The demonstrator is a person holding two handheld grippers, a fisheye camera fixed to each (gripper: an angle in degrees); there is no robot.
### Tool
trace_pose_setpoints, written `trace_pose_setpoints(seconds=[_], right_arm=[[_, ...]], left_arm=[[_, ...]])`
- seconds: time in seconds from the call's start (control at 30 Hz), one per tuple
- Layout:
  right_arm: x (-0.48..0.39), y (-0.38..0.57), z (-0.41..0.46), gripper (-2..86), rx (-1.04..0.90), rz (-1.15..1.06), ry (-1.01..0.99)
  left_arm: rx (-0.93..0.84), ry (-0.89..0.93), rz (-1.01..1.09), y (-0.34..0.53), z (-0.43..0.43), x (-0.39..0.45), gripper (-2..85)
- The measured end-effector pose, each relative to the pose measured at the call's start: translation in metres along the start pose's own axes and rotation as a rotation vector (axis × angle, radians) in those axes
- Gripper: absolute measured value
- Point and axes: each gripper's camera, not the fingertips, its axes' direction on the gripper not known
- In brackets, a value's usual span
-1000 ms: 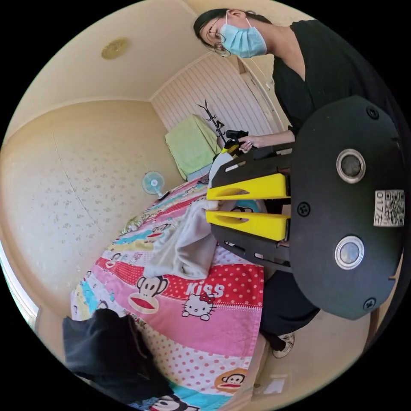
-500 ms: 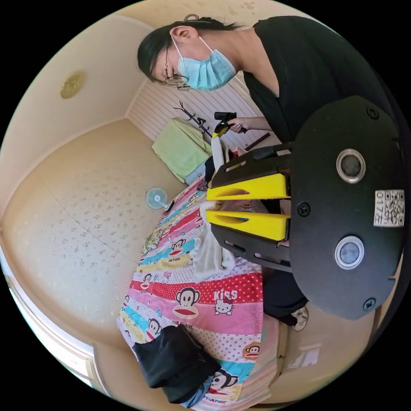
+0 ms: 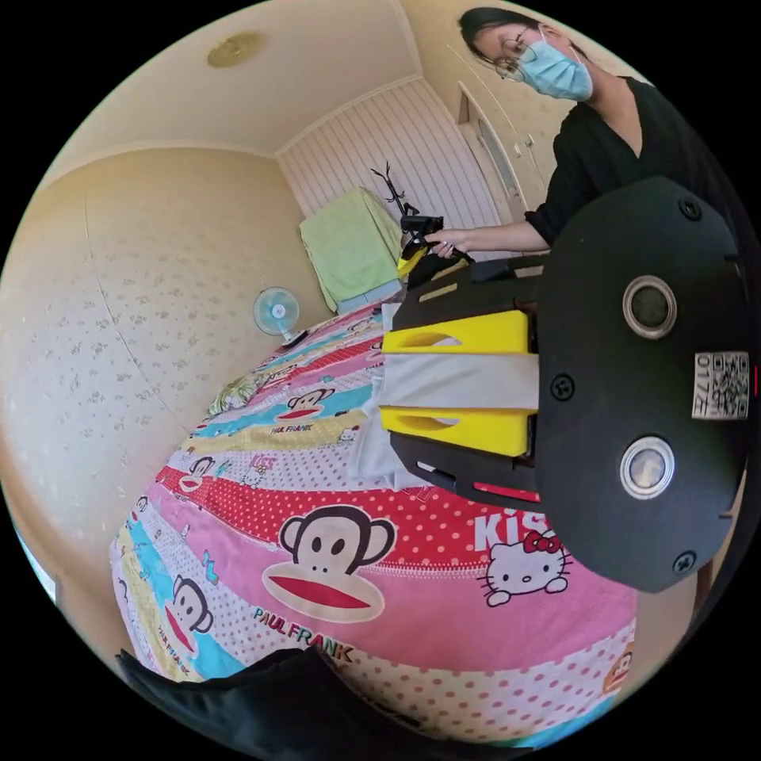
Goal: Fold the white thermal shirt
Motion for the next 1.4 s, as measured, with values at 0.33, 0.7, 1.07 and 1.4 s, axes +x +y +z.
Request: trace_pose_setpoints(seconds=[0.33, 0.7, 1.07, 1.4], right_arm=[[0.055, 0.090, 0.062, 4.8, -0.305, 0.161, 0.054], [-0.024, 0.070, 0.034, 1.3, -0.086, -0.034, 0.187], [0.017, 0.094, 0.175, 0.5, -0.321, -0.070, 0.054], [0.049, 0.118, 0.164, 0.4, -0.202, -0.087, -0.091]], left_arm=[[-0.253, -0.131, -0.080, 0.075, 0.065, -0.023, 9.1], [-0.051, -0.020, -0.245, 0.090, 0.027, -0.037, 13.3], [-0.043, 0.011, -0.389, 0.098, 0.072, -0.062, 13.1], [0.087, 0.199, -0.398, 0.103, 0.087, -0.048, 6.3]])
